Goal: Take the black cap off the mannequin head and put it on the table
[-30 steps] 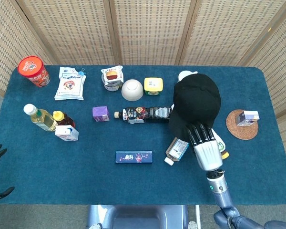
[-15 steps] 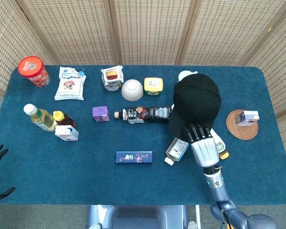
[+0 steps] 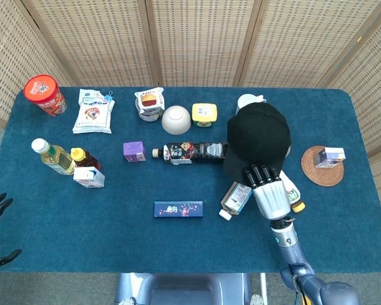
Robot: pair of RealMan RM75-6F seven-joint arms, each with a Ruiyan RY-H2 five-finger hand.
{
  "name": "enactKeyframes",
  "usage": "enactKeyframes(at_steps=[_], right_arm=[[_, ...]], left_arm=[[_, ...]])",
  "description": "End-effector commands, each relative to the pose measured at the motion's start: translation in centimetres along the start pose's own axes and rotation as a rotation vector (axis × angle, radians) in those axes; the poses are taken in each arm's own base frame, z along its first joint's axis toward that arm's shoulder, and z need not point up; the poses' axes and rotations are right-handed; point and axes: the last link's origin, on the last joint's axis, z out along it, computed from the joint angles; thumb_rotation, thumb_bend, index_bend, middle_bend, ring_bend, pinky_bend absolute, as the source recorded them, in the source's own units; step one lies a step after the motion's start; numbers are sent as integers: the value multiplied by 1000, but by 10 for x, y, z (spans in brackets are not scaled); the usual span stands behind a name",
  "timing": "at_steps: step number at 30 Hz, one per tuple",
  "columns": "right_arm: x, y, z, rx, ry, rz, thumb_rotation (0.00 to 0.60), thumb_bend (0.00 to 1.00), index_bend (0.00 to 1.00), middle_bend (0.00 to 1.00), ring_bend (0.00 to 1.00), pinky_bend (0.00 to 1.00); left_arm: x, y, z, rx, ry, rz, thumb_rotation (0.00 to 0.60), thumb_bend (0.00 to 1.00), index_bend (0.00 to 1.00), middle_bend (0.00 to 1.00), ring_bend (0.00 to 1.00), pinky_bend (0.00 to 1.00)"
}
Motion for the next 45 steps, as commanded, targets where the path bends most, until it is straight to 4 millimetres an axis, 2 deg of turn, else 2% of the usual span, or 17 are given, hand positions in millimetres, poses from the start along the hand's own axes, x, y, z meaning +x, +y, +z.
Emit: enactKeyframes(at_steps=[1, 7, 13, 18, 34, 39, 45], right_arm=[[2, 1, 2, 7, 19, 20, 600, 760, 487, 464, 467, 677], [6, 5, 8, 18, 67, 65, 600, 767, 574, 606, 601, 790], [10, 10, 21, 9, 111, 73, 600, 776, 628, 698, 673, 869], [12, 15, 36, -7, 143, 63, 600, 778, 638, 709, 692, 891], [29, 50, 108, -29, 245, -78, 600, 807, 658, 725, 708, 905], [41, 55, 121, -1, 291, -102, 600, 807, 659, 727, 709, 904], [55, 51, 130, 30, 345, -97, 600, 807, 661, 729, 710, 906]], left_arm=[[0, 0, 0, 0, 0, -1, 600, 31, 0, 0, 0, 0], [0, 0, 0, 1, -2, -1, 600, 32, 0, 0, 0, 0], [0, 0, 0, 0, -4, -1, 600, 31, 0, 0, 0, 0], [0, 0, 0, 1, -3, -6, 600, 32, 0, 0, 0, 0], [1, 0, -1, -5, -2, -14, 600, 32, 0, 0, 0, 0], [0, 0, -1, -11, -7, -14, 600, 31, 0, 0, 0, 0], [0, 1, -2, -14, -6, -15, 600, 32, 0, 0, 0, 0]])
